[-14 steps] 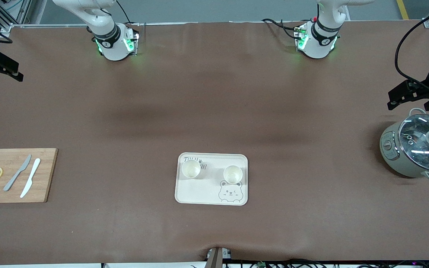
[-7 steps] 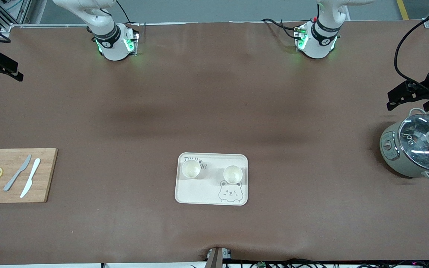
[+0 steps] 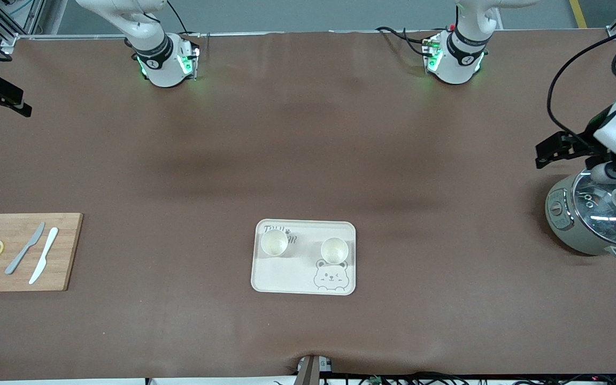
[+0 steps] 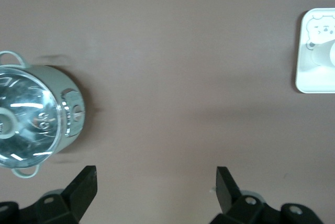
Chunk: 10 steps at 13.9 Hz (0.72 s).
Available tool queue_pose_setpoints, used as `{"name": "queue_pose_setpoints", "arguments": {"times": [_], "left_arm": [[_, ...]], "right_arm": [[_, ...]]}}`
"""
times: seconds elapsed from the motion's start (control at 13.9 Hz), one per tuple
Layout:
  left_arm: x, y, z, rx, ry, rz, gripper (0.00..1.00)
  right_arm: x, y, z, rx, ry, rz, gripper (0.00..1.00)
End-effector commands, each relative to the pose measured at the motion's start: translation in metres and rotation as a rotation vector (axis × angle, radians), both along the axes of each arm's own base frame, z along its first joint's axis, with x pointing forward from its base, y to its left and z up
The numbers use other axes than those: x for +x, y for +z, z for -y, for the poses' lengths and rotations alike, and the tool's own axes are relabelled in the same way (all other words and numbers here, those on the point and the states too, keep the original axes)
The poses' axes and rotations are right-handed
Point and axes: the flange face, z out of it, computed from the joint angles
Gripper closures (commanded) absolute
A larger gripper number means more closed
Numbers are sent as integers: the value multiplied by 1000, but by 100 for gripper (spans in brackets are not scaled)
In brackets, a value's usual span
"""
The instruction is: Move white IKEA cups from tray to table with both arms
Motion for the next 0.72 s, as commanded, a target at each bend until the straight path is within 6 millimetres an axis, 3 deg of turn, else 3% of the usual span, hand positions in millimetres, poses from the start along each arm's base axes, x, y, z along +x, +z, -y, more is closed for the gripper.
{"name": "queue_pose_setpoints", "arguments": {"times": [0.0, 0.43, 0.58, 0.65], "left_arm": [[15, -15, 45, -21, 22, -16, 0], [27, -69, 142, -20, 69, 15, 0], [27, -100, 180, -17, 85, -2, 0], [31, -111, 189, -24, 126, 8, 0]], "right_arm": [[-3, 1, 2, 19, 1, 0, 0], [1, -4, 3, 20, -2, -8, 0], [2, -5, 5, 21, -7, -9, 0], [2, -5, 6, 21, -8, -9, 0]]}}
